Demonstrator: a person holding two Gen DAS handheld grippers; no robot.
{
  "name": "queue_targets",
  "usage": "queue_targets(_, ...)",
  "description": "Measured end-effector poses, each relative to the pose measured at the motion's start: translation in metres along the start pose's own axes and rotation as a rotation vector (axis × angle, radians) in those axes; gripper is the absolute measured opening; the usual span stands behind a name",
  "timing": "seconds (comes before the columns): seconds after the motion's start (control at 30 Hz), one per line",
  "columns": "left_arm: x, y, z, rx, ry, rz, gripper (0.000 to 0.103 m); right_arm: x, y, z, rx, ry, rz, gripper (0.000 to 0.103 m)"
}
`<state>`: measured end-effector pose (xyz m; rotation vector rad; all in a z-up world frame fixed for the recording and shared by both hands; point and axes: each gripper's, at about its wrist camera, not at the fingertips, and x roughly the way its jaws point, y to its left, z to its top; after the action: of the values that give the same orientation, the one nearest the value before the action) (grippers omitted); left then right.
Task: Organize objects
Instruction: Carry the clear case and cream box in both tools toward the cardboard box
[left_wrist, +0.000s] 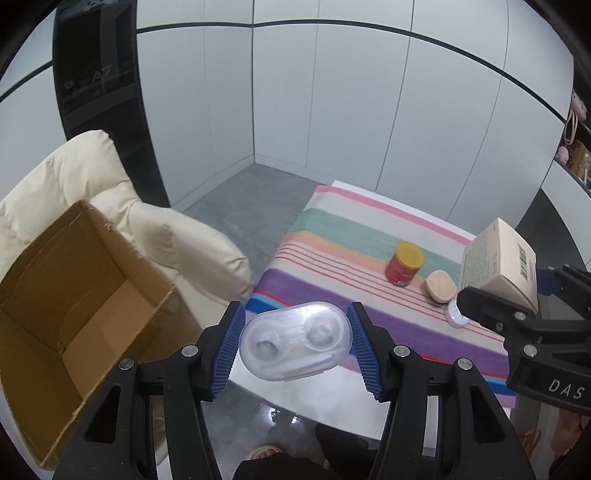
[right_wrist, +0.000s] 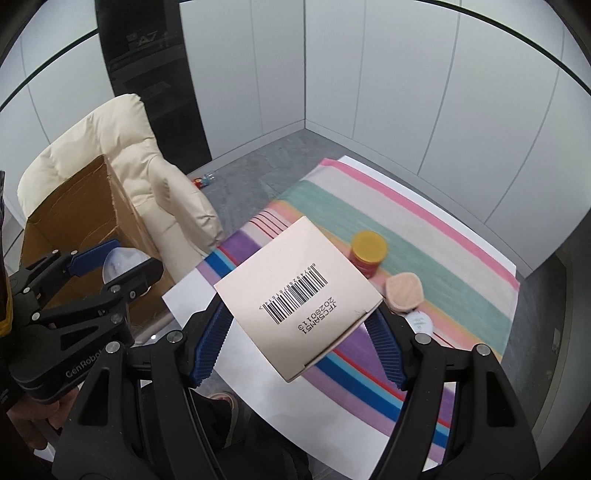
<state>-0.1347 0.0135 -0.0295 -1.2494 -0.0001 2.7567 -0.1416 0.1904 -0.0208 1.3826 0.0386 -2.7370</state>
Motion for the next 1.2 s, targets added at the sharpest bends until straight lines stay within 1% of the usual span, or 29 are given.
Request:
queue_targets(0.17,-0.006,0.022,-0.003,-0.042,-0.002,0.013,0.058,0.004,0.020,0.005,-0.034,0.002,0.018,0.074)
queue_targets(0.63,-0.017,0.077,-0.014,-0.109,0.007,0.068,0.058,0.015,0.076,0.021,-0.122,-0.017,0.055,0.074)
queue_targets(0.83,-0.027,0.099,-0.020,-0.140,0.004,0.102,0.058,0.017,0.102,0.028,-0.150,-0.025,0.093,0.074)
queue_targets(0.97,-0.031,0.116,-0.025,-0.165,0.004,0.120,0.058,0.022,0.121,0.030,-0.184,-0.020,0.103,0.074)
queue_targets(1.2,-0.034,0.144,-0.035,-0.204,0.021,0.155,0.058,0.026,0.151,0.035,-0.223,-0.025,0.129,0.074)
